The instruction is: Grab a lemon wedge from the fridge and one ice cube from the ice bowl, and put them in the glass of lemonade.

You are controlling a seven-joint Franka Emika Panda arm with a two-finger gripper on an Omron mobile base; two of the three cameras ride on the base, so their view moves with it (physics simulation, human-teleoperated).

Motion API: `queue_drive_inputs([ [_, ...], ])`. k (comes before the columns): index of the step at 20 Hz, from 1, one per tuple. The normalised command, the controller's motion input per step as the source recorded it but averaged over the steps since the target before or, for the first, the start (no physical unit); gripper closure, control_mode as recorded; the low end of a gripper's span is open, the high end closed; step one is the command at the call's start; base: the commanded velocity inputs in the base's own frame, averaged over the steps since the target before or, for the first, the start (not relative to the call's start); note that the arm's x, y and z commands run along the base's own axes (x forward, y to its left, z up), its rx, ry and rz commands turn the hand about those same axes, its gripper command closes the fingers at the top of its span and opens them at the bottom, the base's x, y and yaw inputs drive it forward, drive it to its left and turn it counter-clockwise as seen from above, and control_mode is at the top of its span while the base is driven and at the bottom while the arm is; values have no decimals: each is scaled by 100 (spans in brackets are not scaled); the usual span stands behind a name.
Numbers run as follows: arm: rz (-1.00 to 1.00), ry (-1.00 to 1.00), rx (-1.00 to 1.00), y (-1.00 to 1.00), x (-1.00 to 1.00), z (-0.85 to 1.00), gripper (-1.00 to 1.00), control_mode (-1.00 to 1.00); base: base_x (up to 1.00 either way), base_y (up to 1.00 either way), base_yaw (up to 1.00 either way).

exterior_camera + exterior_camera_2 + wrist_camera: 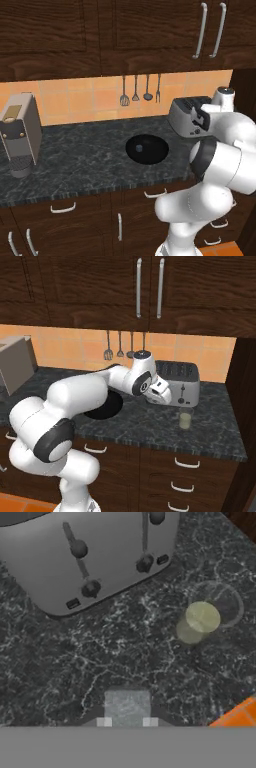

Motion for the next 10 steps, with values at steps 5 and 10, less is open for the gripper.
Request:
queue_drive_inputs([
  [5,-33,-1,9,-100,-14,1,100,-100,0,0,0],
  [10,-21,0,16,-68,0,0,100,-100,0,0,0],
])
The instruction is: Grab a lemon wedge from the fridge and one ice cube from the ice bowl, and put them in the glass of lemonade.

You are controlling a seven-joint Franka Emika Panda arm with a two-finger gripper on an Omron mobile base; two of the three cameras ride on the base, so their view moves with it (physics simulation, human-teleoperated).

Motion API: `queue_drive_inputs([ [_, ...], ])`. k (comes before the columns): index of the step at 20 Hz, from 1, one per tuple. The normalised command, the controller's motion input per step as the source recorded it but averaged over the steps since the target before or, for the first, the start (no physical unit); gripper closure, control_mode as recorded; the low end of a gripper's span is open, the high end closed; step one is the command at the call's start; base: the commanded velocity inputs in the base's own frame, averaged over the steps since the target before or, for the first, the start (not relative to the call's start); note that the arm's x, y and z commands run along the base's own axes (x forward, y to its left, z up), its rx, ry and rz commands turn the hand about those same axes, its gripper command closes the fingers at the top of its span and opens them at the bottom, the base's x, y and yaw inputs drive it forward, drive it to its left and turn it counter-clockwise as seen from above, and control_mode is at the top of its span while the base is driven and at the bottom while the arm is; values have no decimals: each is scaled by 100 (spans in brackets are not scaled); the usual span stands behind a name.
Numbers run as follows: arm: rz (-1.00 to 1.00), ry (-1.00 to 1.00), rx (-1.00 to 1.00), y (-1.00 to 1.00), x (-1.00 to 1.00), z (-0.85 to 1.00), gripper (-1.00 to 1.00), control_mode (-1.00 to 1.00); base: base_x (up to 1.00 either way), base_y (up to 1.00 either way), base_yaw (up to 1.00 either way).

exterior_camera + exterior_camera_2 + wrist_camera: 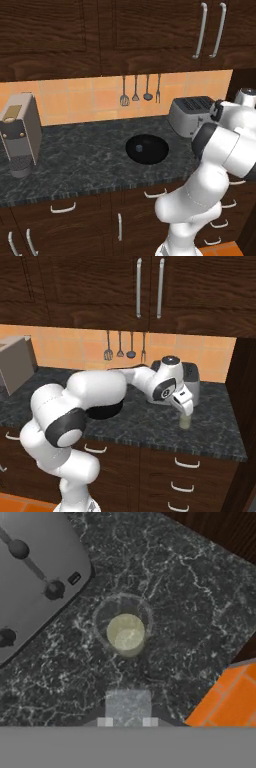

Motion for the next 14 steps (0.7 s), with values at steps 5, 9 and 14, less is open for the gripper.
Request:
queue_drive_inputs([
  [5,-4,6,6,-10,17,-22,100,-100,0,0,0],
  [9,-8,0,4,-32,12,-33,100,-100,0,0,0],
  [14,-6,0,0,-22,7,-8,100,-100,0,0,0],
])
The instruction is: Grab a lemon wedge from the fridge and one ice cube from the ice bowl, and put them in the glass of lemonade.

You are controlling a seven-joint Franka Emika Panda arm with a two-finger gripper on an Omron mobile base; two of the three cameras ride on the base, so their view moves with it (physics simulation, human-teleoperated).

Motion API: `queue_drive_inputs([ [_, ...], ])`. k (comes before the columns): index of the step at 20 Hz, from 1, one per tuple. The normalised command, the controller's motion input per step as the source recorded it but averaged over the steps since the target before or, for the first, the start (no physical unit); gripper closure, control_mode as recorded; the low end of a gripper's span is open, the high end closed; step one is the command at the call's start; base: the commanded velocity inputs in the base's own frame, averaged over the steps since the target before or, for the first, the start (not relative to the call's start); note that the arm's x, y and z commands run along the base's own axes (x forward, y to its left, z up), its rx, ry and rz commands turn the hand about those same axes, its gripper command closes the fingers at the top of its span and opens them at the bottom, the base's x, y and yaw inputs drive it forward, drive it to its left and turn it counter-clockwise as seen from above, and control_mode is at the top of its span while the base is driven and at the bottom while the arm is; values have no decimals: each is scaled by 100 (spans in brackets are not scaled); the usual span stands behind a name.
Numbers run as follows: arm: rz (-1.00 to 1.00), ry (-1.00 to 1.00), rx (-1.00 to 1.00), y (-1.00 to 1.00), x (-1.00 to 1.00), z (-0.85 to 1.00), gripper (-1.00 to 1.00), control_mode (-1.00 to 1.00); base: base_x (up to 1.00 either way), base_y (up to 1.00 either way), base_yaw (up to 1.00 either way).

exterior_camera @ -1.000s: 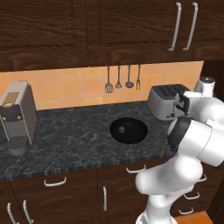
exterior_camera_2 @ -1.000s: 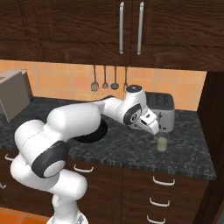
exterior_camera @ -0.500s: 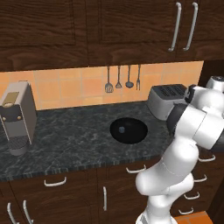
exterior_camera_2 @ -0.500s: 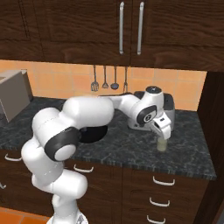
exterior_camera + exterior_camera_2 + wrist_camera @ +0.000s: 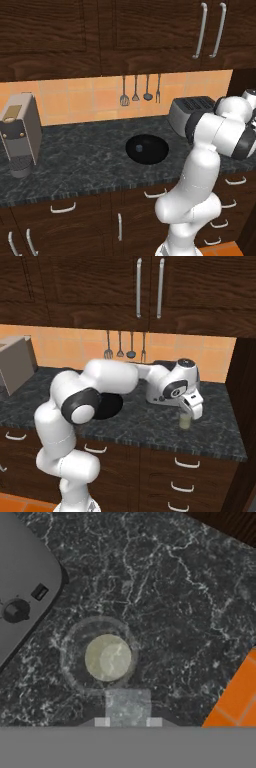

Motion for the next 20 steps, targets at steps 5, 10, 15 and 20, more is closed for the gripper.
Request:
queue_drive_inputs([
  [5,-4,0,0,-3,18,-4,100,-100,0,0,0],
  [10,-2,0,0,0,17,0,100,-100,0,0,0],
  [15,0,0,0,0,6,-11,100,-100,0,0,0],
  [20,0,1,0,0,0,-29,100,-100,0,0,0],
])
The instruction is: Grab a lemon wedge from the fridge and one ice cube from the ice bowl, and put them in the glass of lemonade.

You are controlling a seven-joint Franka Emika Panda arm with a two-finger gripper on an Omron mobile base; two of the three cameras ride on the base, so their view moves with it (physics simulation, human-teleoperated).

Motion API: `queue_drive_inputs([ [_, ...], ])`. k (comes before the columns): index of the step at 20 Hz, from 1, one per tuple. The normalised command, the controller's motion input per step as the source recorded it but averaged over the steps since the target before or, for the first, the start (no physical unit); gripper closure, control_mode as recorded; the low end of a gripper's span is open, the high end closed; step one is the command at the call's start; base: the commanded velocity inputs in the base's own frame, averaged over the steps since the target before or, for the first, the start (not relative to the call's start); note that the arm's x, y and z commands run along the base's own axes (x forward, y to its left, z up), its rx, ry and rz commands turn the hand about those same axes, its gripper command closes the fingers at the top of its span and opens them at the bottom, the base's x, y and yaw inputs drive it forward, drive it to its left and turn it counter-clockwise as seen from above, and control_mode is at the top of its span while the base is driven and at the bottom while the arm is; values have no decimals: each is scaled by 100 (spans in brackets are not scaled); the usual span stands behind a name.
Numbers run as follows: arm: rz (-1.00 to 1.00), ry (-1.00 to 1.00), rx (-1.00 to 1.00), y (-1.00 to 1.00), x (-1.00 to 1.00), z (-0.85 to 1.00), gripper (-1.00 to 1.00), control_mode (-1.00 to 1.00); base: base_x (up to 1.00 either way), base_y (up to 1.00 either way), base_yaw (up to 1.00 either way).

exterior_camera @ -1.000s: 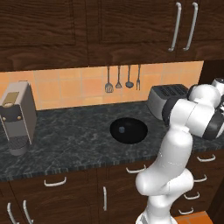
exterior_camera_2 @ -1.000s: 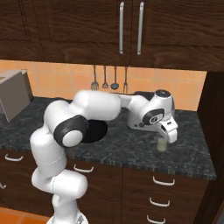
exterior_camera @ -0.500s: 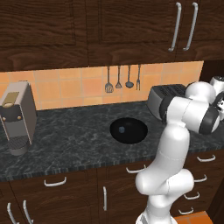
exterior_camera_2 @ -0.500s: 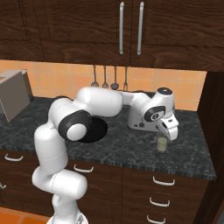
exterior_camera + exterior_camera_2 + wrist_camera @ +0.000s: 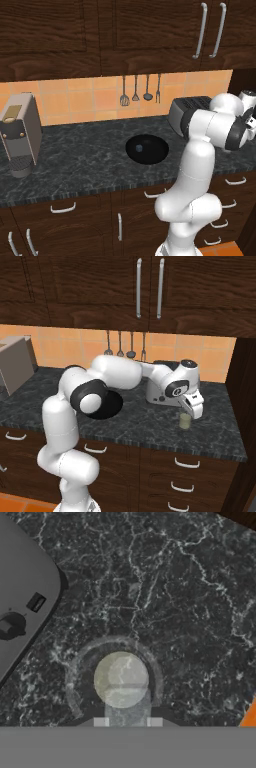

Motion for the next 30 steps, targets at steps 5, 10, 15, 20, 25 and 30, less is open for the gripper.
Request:
queue_drive_inputs([
  [5,-3,0,-1,17,0,0,100,-100,0,0,0],
  [10,-4,1,0,11,14,0,100,-100,0,0,0],
  [15,-2,1,0,0,22,0,100,-100,0,0,0],
  [20,0,0,0,-22,6,-1,100,-100,0,0,0],
  [25,0,0,0,-5,3,-12,100,-100,0,0,0],
  [30,-2,0,0,0,0,-8,-100,-100,0,0,0],
])
